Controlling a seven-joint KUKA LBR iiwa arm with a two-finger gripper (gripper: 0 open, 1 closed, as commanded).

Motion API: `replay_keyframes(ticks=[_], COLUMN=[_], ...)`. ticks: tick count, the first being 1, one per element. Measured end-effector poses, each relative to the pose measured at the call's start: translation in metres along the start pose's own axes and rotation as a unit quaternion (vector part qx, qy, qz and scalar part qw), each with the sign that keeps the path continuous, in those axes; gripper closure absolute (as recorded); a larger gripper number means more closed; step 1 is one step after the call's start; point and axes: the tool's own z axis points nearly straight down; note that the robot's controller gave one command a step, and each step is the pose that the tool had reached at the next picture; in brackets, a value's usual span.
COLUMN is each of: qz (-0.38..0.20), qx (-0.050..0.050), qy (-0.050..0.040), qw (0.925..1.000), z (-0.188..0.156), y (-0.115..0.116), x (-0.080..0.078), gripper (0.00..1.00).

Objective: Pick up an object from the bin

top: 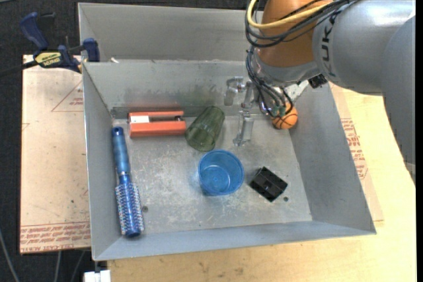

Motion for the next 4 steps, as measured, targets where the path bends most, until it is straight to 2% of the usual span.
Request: replay_keyframes(ticks=[1,2,3,4], qz=[0.0,-0.076,-0.168,-0.241], qx=[0.0,0.001,0.0,0.001], qy=[-0.004,-0.0069,-0.0017,-0.0086], qw=[1.0,0.9971,0.9858,0.9706], z=[-0.005,0.037,0.055,0.04], y=[0.0,0.022,0.037,0.052], x=[-0.002,-0.006,0.002,-0.002], gripper=[0.0,0.0,0.0,0.0])
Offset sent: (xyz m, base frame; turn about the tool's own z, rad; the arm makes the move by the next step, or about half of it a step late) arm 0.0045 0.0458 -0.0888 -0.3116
